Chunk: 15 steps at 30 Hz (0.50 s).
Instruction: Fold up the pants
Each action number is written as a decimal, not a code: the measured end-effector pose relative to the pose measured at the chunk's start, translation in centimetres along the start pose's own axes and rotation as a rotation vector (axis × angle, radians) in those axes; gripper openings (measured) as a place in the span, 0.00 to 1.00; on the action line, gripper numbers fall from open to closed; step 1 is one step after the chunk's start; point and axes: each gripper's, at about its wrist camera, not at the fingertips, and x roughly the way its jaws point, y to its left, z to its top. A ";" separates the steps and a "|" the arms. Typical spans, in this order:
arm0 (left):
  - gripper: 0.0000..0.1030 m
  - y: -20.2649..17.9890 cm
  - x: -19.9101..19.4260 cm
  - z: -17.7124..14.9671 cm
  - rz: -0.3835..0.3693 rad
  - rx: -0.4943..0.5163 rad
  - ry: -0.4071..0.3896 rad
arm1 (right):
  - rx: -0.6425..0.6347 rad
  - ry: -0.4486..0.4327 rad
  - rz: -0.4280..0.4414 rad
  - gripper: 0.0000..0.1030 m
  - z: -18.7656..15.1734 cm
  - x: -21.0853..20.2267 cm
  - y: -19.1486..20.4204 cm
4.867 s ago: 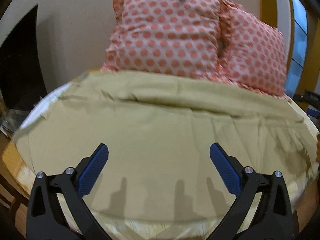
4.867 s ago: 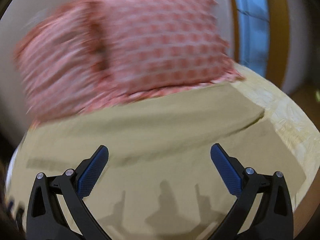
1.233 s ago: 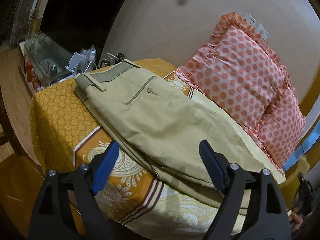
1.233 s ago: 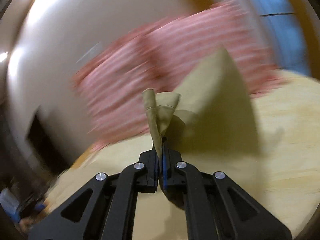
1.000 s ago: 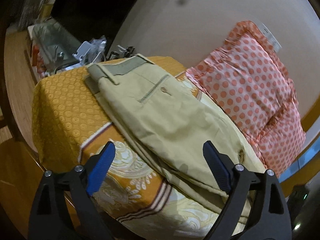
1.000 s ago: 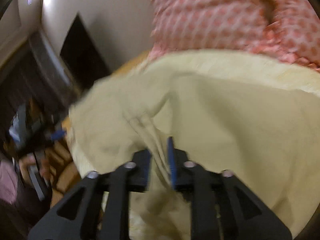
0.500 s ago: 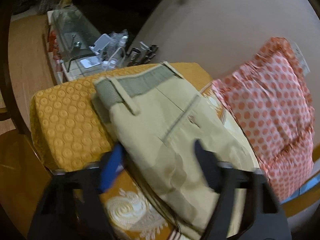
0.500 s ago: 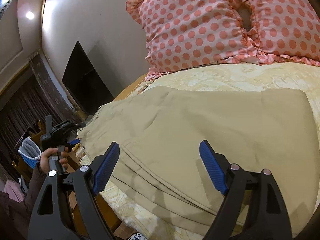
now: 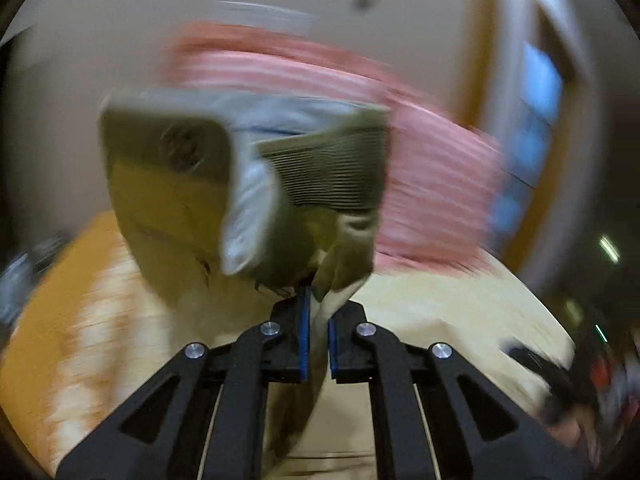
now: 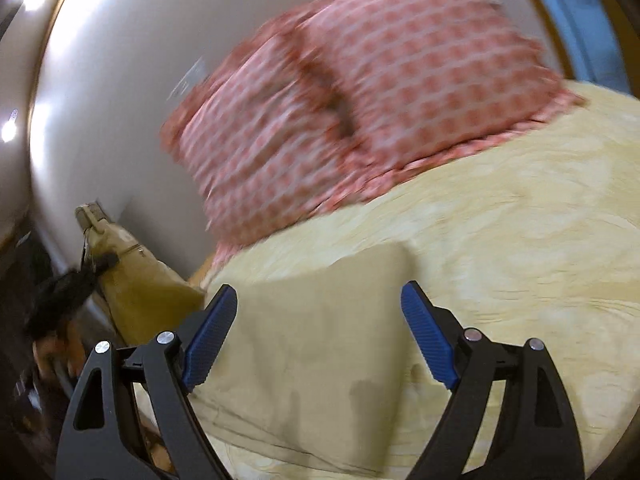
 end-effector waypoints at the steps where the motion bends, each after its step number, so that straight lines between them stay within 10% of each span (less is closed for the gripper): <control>1: 0.07 -2.6 1.4 -0.7 -0.075 0.045 0.039 | 0.046 -0.014 -0.006 0.84 0.2 -0.6 -1.1; 5: 0.09 -9.5 7.0 -5.5 -0.260 0.184 0.243 | 0.180 0.010 0.008 0.85 0.2 -1.1 -4.1; 9: 0.14 -8.6 8.3 -8.0 -0.315 0.132 0.370 | 0.280 0.133 0.088 0.85 -1.0 0.9 -5.5; 11: 0.18 -6.6 6.2 -7.1 -0.309 0.083 0.321 | 0.292 0.172 0.098 0.84 -1.3 1.6 -5.6; 13: 0.51 -4.2 3.5 -5.6 -0.226 0.064 0.214 | 0.251 0.200 0.082 0.84 -1.3 2.3 -5.0; 15: 0.61 -0.5 2.1 -4.7 -0.099 0.031 0.165 | 0.243 0.216 0.091 0.84 -1.5 2.3 -4.7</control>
